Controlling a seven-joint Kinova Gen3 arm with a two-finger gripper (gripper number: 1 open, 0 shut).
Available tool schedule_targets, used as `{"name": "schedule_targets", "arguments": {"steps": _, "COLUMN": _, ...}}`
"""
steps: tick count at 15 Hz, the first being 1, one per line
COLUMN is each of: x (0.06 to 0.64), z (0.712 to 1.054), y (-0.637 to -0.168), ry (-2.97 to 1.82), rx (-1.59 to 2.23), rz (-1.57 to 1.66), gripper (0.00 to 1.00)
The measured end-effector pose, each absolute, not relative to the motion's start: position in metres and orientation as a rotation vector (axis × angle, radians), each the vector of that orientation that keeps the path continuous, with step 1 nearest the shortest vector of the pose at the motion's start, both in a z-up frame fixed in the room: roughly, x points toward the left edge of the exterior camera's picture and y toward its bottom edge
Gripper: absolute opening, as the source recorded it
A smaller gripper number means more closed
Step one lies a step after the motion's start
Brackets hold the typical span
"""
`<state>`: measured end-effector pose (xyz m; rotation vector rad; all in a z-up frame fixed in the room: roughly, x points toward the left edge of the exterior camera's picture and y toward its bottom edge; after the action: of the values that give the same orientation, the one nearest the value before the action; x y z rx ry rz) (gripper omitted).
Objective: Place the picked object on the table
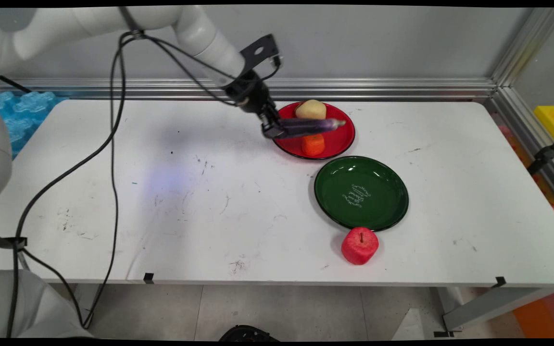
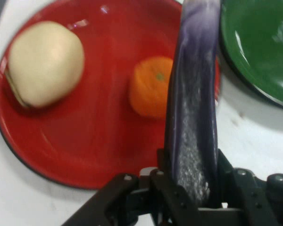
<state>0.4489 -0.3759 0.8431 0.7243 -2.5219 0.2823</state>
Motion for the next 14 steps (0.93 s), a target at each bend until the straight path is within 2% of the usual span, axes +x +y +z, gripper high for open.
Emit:
{"name": "schedule_targets", "arguments": {"steps": 7, "x": 0.475, "z": 0.838, "y": -0.313, "ry": -2.588, "rx": 0.726, "rz": 0.234, "gripper": 0.0}}
{"name": "schedule_targets", "arguments": {"steps": 14, "x": 0.49, "z": 0.821, "y": -0.287, "ry": -2.614, "rx": 0.753, "rz": 0.219, "gripper": 0.0}}
